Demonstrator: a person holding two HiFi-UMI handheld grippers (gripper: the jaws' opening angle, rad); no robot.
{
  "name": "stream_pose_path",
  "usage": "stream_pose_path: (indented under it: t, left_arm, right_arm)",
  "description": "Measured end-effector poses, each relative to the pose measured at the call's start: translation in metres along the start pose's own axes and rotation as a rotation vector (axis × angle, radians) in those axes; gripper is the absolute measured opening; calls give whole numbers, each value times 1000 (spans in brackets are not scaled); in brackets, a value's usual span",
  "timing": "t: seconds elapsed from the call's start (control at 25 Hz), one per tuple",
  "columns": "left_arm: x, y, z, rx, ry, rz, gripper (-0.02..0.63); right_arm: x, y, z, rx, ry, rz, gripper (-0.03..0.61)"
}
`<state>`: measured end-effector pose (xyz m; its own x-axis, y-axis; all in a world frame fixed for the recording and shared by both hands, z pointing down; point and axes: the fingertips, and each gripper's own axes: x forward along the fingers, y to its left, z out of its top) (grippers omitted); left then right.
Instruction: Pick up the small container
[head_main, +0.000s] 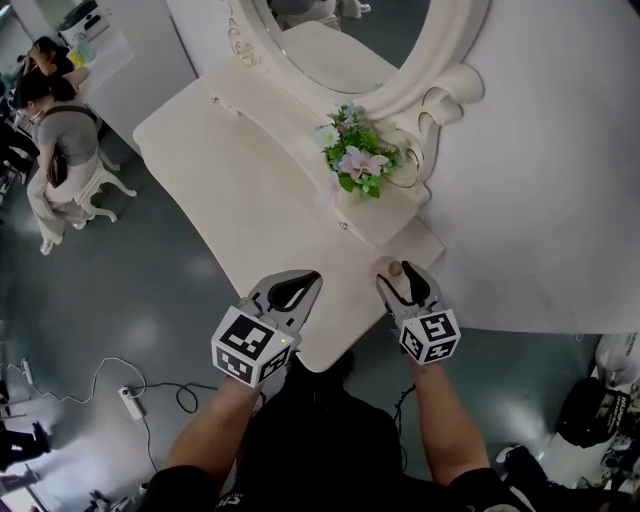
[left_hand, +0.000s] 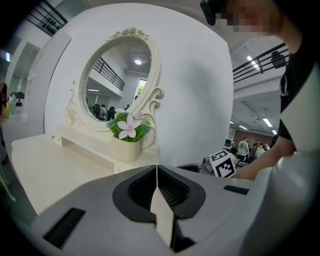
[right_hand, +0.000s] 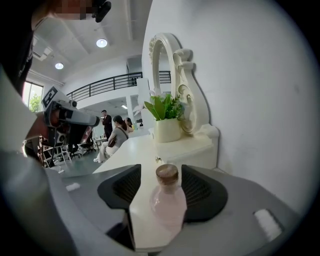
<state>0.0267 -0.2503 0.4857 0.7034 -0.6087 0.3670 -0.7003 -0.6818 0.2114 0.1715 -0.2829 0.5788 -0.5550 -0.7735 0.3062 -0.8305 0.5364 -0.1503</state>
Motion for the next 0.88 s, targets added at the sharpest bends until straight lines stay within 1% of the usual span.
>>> stream_pose_path:
  t: [0.28, 0.44, 0.6, 0.72, 0.88]
  left_arm:
    - [0, 5, -6, -8, 16, -3, 6]
    - [-4, 8, -9, -4, 29, -3, 6]
    - [-9, 14, -11, -7, 34, -2, 6]
    - [-13, 18, -10, -6, 31, -2, 6]
    - [-18, 19, -9, -14, 24, -6, 6]
  right_arm:
    - [21, -8, -14, -16, -1, -45, 247]
    - [25, -13, -14, -40, -14, -95, 188]
    - [29, -14, -16, -71, -15, -123, 183]
    - [32, -16, -13, -71, -21, -147, 166]
    - [32, -14, -13, -85, 17, -166, 140]
